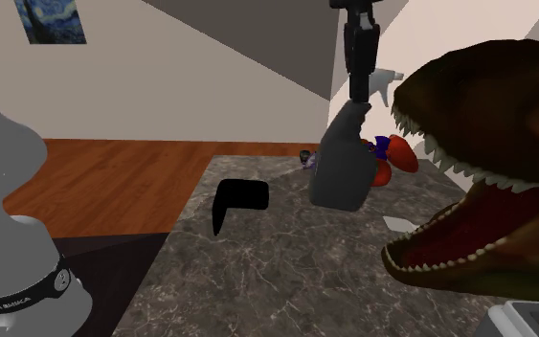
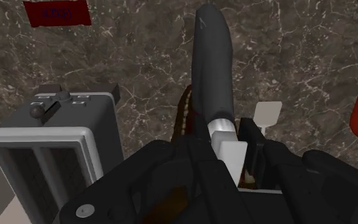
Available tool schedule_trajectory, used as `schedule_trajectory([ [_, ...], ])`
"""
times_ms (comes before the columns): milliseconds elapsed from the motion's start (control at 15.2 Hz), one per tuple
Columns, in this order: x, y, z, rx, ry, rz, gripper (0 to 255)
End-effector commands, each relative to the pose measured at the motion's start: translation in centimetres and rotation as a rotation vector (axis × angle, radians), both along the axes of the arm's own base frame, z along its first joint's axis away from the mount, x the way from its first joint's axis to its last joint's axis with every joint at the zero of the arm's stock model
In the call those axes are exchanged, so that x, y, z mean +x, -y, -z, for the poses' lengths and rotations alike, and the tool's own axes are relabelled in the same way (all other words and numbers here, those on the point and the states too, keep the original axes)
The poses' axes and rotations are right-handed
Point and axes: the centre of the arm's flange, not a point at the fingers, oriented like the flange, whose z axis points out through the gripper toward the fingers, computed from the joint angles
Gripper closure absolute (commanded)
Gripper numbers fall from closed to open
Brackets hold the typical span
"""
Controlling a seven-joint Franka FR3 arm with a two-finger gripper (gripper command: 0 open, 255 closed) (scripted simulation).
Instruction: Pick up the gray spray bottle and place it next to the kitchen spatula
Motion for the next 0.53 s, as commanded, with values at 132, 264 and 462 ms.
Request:
schedule_trajectory([
  [132,4.1,-2.1,2.8,0.000,0.000,0.000,255],
  [264,6.1,-3.2,4.2,0.000,0.000,0.000,255],
  [462,9.0,-4.9,6.2,0.000,0.000,0.000,255],
])
